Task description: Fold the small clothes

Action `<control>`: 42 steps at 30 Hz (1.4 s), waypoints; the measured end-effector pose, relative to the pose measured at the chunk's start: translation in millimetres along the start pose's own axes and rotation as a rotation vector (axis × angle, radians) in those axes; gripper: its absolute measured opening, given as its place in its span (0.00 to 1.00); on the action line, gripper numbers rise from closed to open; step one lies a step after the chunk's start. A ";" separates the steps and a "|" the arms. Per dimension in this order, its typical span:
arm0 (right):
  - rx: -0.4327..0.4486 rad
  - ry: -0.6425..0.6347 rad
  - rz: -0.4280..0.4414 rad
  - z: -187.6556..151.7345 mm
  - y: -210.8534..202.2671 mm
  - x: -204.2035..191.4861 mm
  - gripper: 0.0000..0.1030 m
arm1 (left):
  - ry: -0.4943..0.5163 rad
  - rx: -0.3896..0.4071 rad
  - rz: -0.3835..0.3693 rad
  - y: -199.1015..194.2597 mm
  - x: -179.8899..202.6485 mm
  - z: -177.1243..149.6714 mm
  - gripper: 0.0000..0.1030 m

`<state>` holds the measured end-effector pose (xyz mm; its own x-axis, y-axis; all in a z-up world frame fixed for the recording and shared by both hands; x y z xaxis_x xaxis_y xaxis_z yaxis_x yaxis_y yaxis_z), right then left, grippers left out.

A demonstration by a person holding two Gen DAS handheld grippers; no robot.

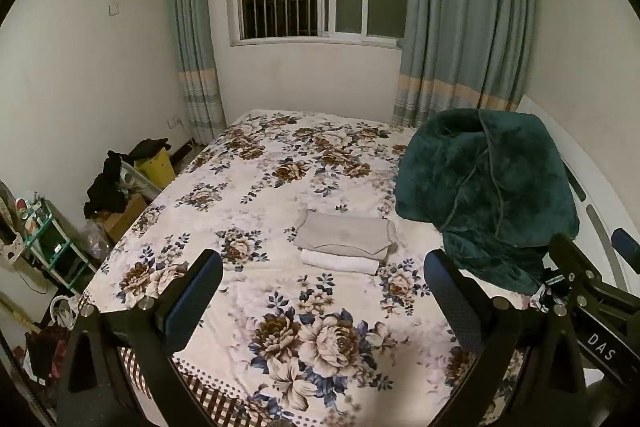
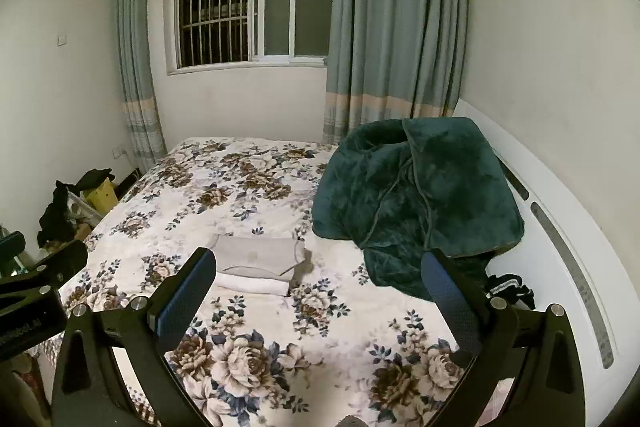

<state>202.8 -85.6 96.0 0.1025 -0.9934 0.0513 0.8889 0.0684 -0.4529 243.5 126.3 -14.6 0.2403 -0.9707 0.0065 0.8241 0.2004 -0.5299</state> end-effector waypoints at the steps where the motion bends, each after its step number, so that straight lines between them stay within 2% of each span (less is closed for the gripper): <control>1: 0.000 0.006 0.000 -0.1 -0.7 -0.5 1.00 | 0.000 0.001 0.002 -0.7 -0.6 1.0 1.00; 42: 0.003 0.004 0.003 0.4 0.7 -6.0 1.00 | -0.008 0.006 0.025 -15.6 -16.8 1.1 1.00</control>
<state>203.0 -79.5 95.7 0.1036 -0.9935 0.0462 0.8901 0.0719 -0.4500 227.2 139.6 -5.6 0.2650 -0.9642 -0.0004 0.8206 0.2258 -0.5250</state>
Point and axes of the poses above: each gripper's, at about its wrist camera, not at the fingertips, and y roughly the way its jaws point, x to its right, z to its top, the point moved 5 cm from there along y, roughly the way its jaws point, and after that the axes turned 8 degrees about x, right-handed, at the moved point
